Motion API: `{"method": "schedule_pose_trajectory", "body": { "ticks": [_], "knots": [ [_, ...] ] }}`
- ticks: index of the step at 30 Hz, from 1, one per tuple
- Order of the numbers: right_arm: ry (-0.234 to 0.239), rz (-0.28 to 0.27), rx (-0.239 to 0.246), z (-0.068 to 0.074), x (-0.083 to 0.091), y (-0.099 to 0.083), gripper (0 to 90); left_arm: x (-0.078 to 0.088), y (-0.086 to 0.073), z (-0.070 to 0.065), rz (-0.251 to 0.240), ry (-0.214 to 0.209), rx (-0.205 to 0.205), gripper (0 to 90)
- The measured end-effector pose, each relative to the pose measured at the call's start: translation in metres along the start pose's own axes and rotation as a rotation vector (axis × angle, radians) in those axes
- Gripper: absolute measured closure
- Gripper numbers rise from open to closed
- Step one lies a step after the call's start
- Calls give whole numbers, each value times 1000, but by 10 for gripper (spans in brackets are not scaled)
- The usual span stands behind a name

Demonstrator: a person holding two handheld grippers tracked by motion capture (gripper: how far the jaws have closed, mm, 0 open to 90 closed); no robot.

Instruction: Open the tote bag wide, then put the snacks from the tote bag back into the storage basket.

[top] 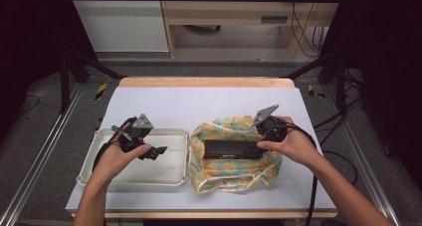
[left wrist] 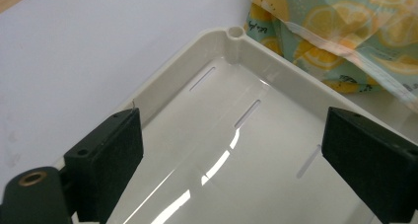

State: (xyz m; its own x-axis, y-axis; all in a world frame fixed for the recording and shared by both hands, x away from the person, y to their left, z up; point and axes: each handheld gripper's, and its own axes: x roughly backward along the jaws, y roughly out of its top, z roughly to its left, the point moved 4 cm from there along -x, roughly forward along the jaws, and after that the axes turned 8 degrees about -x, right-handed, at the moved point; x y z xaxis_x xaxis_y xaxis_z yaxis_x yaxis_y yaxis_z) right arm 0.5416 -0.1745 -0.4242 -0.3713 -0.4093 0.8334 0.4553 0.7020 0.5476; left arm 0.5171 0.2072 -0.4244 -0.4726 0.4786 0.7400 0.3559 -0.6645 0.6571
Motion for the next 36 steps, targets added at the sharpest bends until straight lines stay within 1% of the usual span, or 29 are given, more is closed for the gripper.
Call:
{"method": "schedule_pose_trajectory", "body": {
  "ticks": [1, 2, 3, 4, 5, 6, 7, 8, 9, 10, 11, 13, 14, 15, 18, 19, 21, 22, 23, 25, 26, 28, 30, 34, 36],
  "knots": [
    [-3, 9, 1, 0, 1, -2, 233, 2, 0, -1, -4, -1, 5, 75],
    [2, 15, 5, 0, 1, -3, 240, 5, 0, -4, -11, 0, -1, 75],
    [0, 16, 12, 2, 4, -4, 253, 7, -1, -7, -13, -7, -17, 74],
    [1, 7, 26, 4, 10, -3, 280, 9, -2, -8, -11, -12, -34, 63],
    [1, 7, 26, 4, 10, -3, 280, 11, -3, -9, -8, -6, -33, 63],
    [12, -4, 36, 6, 16, -2, 328, 14, -5, -9, -2, 9, -17, 63],
    [12, -4, 36, 6, 16, -2, 328, 14, -5, -9, -2, 9, -17, 65],
    [29, 6, 36, 7, 17, -2, 336, 14, -7, -8, 0, 8, -15, 65],
    [32, 11, 55, 6, 17, -1, 350, 15, -9, -8, 3, 3, -15, 66],
    [24, 27, 57, 6, 15, 0, 367, 15, -10, -8, 6, 1, -15, 66],
    [24, 27, 57, 6, 15, 0, 367, 15, -12, -6, 8, 3, -11, 66],
    [39, 29, 67, 5, 12, 1, 399, 15, -14, -5, 6, 7, 5, 69],
    [43, 43, 56, 5, 10, 1, 402, 16, -15, -4, 10, 4, 7, 70],
    [47, 57, 87, 6, 7, 1, 403, 16, -16, -3, 9, 5, 7, 71],
    [37, 86, 119, 5, 3, 1, 405, 18, -18, -2, 9, 1, 15, 71],
    [42, 95, 131, 6, 3, 2, 391, 18, -19, -2, 10, 3, 17, 71],
    [53, 109, 134, 7, 2, 2, 352, 19, -20, -2, 11, 2, 16, 71],
    [67, 133, 154, 9, 0, 2, 331, 19, -20, -2, 12, 1, 17, 71],
    [67, 133, 154, 9, 0, 2, 331, 19, -21, -2, 12, 1, 17, 71],
    [73, 174, 171, 11, -4, 0, 307, 19, -22, -2, 16, -4, 14, 71],
    [76, 188, 182, 12, -6, -1, 311, 19, -22, -2, 15, -5, 12, 71],
    [67, 218, 203, 12, -11, -3, 321, 19, -22, -2, 16, -10, 11, 71],
    [65, 242, 225, 12, -14, -4, 348, 19, -23, -3, 14, -19, 6, 71],
    [75, 270, 238, 10, -18, -5, 369, 19, -24, -1, 15, -19, 9, 71],
    [80, 288, 256, 11, -22, -6, 368, 19, -25, 0, 15, -20, 10, 72]
  ]
}}
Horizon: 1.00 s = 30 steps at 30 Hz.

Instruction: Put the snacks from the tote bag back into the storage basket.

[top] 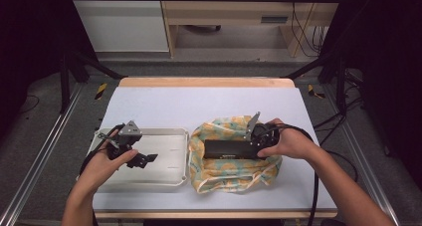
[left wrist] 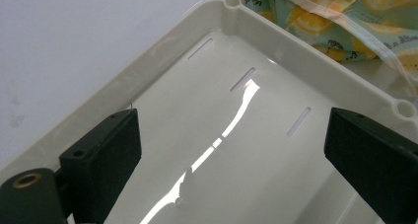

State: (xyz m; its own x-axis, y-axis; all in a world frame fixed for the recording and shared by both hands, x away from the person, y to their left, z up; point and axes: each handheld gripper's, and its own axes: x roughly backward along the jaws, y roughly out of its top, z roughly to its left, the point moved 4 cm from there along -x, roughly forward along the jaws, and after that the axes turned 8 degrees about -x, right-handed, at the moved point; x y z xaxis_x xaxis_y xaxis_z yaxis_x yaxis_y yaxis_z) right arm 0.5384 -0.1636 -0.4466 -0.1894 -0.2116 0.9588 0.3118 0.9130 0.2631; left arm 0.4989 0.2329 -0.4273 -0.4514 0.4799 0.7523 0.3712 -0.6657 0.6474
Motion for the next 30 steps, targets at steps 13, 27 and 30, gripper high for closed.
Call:
{"method": "schedule_pose_trajectory", "body": {
  "ticks": [13, 27, 30],
  "knots": [
    [30, 80, 28, -2, -12, 5, 385, 3, 0, 0, -2, 3, 4, 73],
    [17, 64, 85, 2, -11, 3, 430, 3, -1, 0, 4, 1, 1, 73],
    [4, 37, 87, 5, -4, 2, 433, 4, -1, 0, 2, -1, 6, 73]
  ]
}}
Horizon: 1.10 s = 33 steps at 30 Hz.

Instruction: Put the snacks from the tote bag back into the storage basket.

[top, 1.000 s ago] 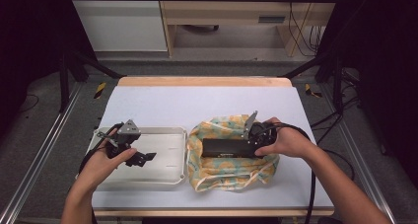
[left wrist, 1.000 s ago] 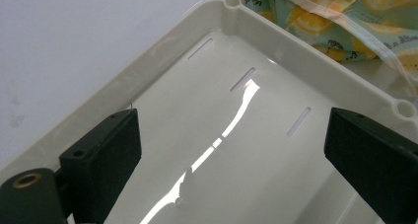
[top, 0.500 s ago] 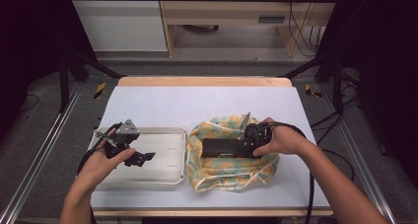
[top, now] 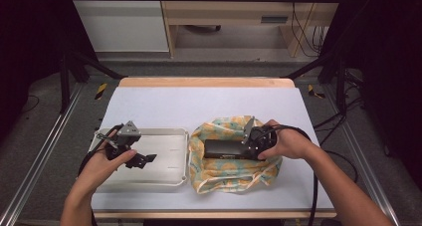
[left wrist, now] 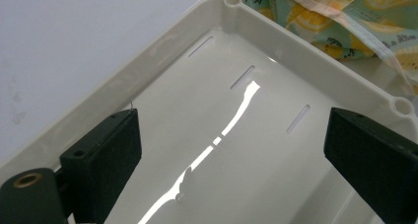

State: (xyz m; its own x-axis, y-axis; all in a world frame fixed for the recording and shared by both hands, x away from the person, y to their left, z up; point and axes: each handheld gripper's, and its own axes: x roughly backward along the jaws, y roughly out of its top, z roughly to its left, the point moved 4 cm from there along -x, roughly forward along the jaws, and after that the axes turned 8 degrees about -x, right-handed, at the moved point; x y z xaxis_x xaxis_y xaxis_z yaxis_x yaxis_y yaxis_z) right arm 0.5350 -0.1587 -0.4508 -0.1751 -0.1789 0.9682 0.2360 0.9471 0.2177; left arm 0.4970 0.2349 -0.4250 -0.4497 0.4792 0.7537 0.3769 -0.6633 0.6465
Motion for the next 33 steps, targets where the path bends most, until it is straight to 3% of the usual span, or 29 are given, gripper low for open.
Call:
{"method": "schedule_pose_trajectory", "body": {
  "ticks": [3, 23, 29, 33],
  "knots": [
    [-5, -6, 15, 0, 3, -1, 433, 1, 0, 0, -5, 0, -1, 73],
    [-33, -169, -41, -2, 33, -4, 434, 4, -1, 1, -4, 2, -1, 73],
    [-48, -187, -42, -2, 47, -11, 435, 0, 2, 0, 8, -7, -5, 73],
    [-55, -224, -86, 3, 56, -16, 434, -2, 12, -4, 16, -30, -33, 73]
  ]
}}
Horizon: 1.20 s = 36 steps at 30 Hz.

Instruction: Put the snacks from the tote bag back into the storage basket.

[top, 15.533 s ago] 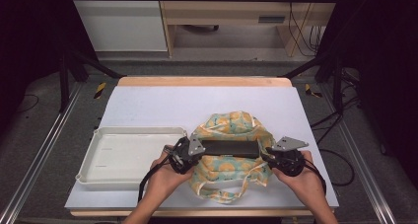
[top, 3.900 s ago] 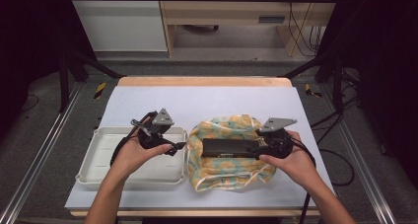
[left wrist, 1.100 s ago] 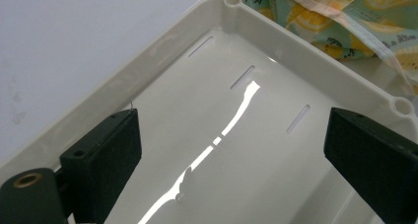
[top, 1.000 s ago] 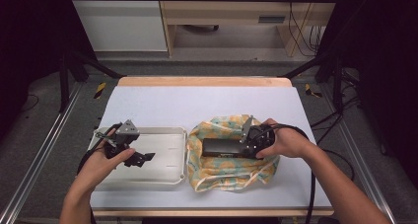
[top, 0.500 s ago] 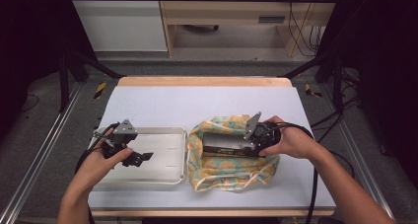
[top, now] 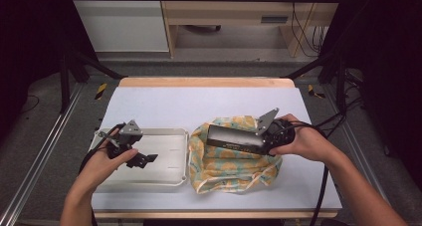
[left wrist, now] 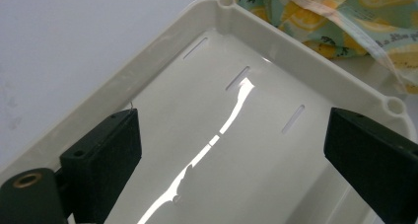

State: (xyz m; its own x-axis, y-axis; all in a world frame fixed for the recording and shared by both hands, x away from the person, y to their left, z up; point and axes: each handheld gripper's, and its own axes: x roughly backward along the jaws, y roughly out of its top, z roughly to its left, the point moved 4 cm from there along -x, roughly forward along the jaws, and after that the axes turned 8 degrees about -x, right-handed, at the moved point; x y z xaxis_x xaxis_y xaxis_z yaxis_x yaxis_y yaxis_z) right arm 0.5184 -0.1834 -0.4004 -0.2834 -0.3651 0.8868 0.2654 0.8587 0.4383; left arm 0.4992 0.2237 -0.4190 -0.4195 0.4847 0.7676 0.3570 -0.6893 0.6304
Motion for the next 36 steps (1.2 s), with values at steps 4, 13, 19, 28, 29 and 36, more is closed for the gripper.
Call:
{"method": "schedule_pose_trajectory", "body": {
  "ticks": [4, 13, 19, 28, 29, 36],
  "knots": [
    [-1, -10, -32, 6, 7, -5, 435, -2, 18, -8, 14, -14, -59, 73],
    [7, -7, -25, 12, 18, -6, 435, -5, 38, -8, 134, -64, -202, 75],
    [12, -7, -11, 14, 22, 2, 435, 3, 39, -6, 198, -100, -255, 75],
    [19, 16, 41, 22, 23, 21, 435, 13, 46, -7, 242, -111, -298, 76],
    [19, 17, 45, 22, 24, 23, 435, 15, 47, -8, 242, -121, -304, 76],
    [14, -3, 55, 23, 27, 39, 435, 19, 53, -10, 298, -93, -353, 79]
  ]
}}
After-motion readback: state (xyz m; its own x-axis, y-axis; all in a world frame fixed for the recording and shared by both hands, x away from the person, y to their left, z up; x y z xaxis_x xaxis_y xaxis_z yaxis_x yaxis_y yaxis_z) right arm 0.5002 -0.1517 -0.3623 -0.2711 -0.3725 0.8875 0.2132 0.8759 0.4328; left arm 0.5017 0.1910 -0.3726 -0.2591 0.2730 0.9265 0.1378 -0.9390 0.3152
